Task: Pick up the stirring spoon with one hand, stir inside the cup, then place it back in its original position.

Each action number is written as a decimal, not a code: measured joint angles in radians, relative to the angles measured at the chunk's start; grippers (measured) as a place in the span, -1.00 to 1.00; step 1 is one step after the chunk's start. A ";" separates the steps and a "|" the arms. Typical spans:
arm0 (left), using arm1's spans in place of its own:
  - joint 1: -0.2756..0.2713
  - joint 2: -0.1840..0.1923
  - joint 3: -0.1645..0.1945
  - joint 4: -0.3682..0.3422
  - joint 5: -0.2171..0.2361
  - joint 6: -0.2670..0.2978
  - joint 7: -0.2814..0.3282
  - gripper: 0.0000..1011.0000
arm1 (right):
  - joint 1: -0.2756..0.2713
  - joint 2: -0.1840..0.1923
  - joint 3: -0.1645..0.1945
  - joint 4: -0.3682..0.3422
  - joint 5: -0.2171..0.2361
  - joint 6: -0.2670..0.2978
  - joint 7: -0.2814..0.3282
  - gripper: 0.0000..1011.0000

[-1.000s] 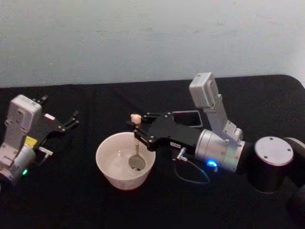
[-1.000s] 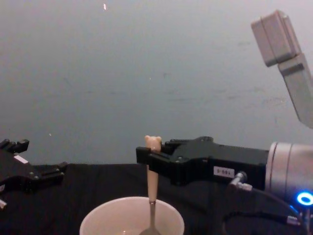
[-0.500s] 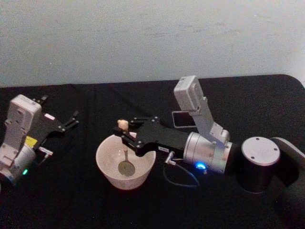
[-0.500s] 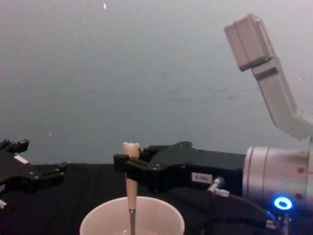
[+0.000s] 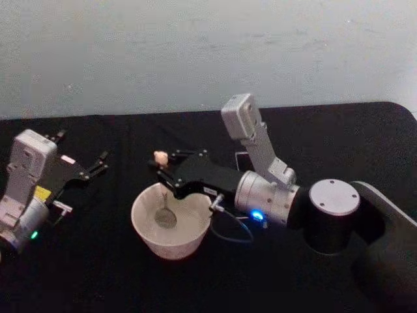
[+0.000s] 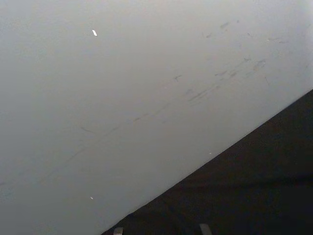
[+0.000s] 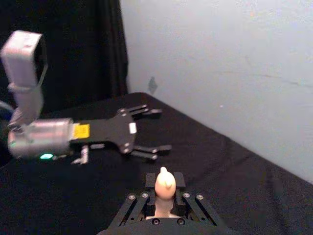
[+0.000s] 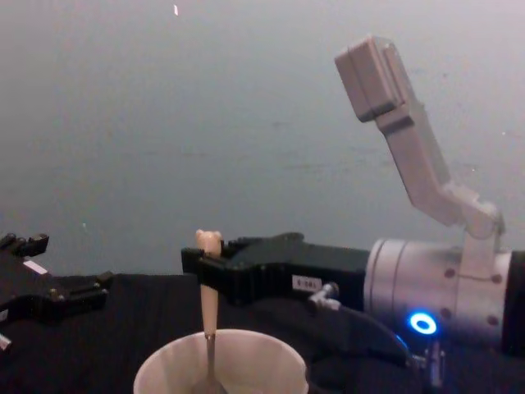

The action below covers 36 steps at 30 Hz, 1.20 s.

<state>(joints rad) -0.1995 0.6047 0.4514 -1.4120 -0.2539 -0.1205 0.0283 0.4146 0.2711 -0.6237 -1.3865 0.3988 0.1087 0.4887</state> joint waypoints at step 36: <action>0.000 0.000 0.000 0.000 0.000 0.000 0.000 0.98 | -0.091 0.120 0.061 -0.129 0.031 -0.006 0.069 -0.58</action>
<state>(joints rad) -0.1995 0.6046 0.4514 -1.4120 -0.2539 -0.1206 0.0283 0.3233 0.3915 -0.5625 -1.5153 0.4299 0.1029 0.5574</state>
